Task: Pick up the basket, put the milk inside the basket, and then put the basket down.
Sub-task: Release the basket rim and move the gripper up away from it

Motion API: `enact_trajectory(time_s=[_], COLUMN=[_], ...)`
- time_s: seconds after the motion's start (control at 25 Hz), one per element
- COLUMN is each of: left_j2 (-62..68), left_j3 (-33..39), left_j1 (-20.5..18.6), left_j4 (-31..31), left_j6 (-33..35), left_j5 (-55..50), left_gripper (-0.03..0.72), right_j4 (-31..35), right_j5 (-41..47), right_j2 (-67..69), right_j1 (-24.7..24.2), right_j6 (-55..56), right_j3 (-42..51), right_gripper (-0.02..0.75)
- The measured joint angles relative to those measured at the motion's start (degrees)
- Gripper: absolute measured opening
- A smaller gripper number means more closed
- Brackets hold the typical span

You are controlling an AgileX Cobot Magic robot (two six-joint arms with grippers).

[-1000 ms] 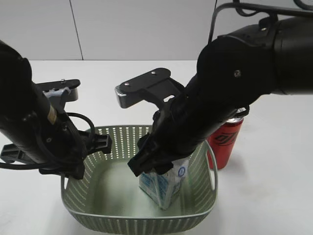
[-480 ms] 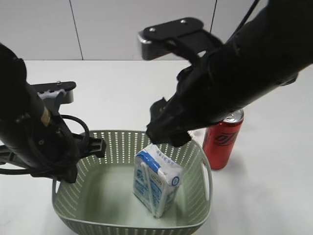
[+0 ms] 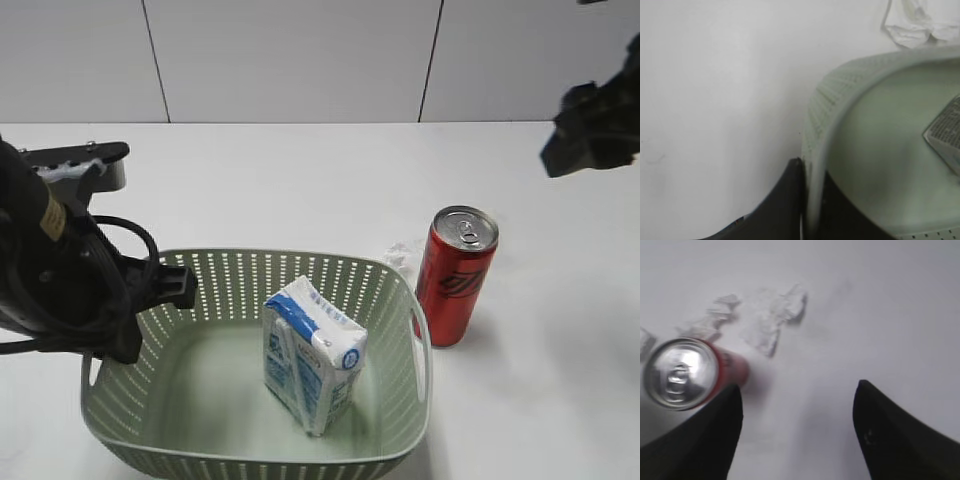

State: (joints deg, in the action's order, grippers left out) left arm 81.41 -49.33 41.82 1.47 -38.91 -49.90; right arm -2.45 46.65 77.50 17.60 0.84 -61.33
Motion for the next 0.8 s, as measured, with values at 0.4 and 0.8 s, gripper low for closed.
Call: enact_trajectory(time_s=[0.4,0.8], left_j2=[0.00,0.00], left_j3=[0.00,-0.74], left_j1=[-0.07,-7.39], left_j4=[-1.47,-1.83], left_j6=[0.06,4.71], left_j5=[-1.24,-1.62], left_gripper=[0.007,0.007], right_j4=[-0.91,3.14], right_j5=[7.88,11.27], right_j2=[-0.14,-16.89], right_j1=[-15.30,-15.59], right_j6=[-6.65,-6.96], right_j3=[0.00,9.41], right_gripper=[0.542,0.542])
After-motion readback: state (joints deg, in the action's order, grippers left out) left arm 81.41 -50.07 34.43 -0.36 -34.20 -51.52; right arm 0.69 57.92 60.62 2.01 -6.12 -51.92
